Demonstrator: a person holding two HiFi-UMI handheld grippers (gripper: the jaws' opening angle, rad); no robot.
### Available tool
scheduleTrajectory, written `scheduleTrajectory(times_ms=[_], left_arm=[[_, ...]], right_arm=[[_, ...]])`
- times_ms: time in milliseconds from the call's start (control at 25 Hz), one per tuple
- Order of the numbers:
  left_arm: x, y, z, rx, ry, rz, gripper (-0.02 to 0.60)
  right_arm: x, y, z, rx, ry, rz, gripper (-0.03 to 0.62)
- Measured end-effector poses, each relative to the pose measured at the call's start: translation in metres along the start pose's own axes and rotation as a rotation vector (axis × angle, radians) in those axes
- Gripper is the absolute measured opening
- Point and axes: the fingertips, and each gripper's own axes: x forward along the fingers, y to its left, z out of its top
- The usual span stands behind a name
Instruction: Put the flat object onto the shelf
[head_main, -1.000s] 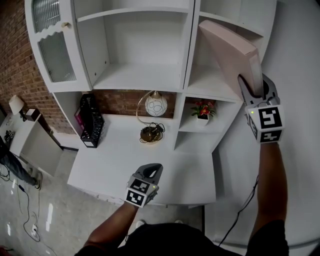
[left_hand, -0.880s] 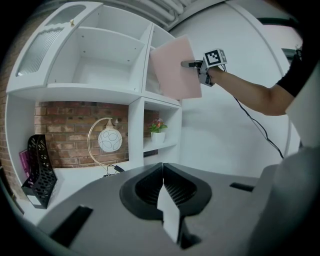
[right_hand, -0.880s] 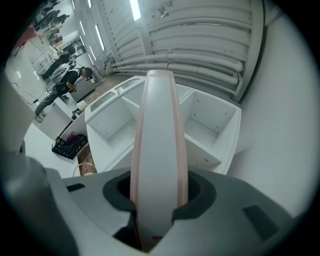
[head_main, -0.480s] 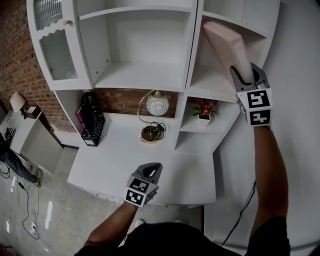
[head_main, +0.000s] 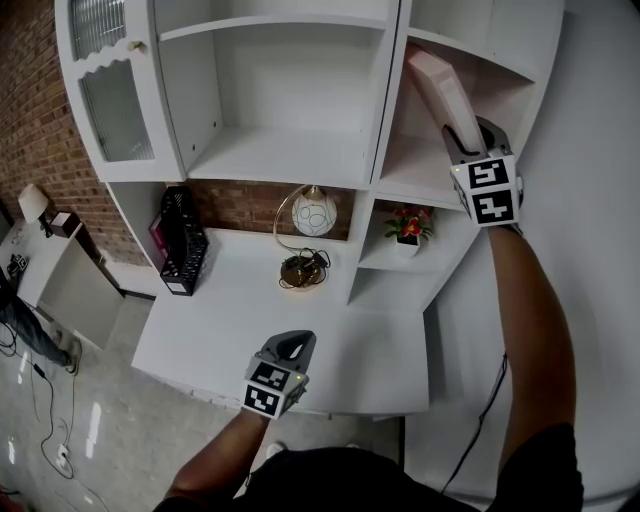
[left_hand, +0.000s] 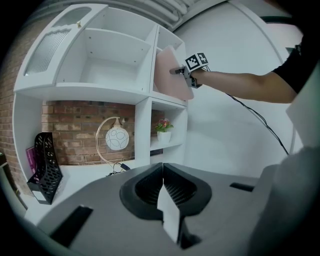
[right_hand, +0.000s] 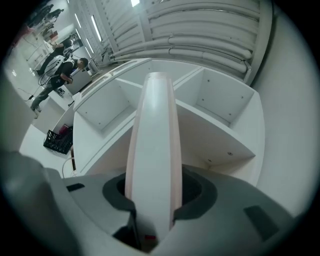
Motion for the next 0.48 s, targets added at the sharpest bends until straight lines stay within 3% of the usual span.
scheduleTrajectory(times_ms=[480], left_arm=[[-0.004, 0.010, -0.004, -0.007, 0.008, 0.021, 0.005]], right_arm=[[0.052, 0.005, -0.014, -0.094, 0.078, 0.011, 0.181]])
